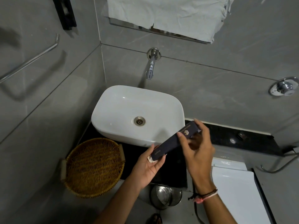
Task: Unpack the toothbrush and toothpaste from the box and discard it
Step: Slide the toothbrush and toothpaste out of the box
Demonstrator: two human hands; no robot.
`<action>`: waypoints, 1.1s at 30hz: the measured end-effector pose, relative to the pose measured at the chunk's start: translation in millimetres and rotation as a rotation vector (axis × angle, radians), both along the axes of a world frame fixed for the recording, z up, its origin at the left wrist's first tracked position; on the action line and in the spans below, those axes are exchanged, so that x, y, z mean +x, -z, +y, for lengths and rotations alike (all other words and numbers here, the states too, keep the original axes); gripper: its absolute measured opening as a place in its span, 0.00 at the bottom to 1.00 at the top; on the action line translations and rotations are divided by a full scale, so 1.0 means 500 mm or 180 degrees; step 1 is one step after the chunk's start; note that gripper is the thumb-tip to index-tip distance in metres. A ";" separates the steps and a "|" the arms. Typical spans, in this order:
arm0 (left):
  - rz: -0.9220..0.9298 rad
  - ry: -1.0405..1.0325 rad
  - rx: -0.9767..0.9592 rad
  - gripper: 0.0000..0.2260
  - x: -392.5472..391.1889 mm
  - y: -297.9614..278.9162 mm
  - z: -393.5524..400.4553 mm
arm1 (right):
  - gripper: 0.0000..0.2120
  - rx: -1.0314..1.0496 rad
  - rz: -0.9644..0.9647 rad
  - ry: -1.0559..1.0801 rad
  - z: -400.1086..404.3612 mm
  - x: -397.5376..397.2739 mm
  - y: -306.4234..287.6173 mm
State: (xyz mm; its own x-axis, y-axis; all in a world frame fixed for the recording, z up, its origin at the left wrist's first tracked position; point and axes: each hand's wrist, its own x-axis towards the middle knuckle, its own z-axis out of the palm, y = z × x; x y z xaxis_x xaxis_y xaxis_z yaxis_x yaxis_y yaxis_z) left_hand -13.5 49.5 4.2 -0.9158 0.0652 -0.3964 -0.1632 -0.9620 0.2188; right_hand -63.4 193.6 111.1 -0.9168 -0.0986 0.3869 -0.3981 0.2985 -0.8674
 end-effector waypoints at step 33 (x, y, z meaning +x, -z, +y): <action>0.0048 -0.0690 -0.2328 0.03 0.035 0.008 -0.076 | 0.25 -0.1560 -0.1019 0.0648 0.079 -0.075 0.024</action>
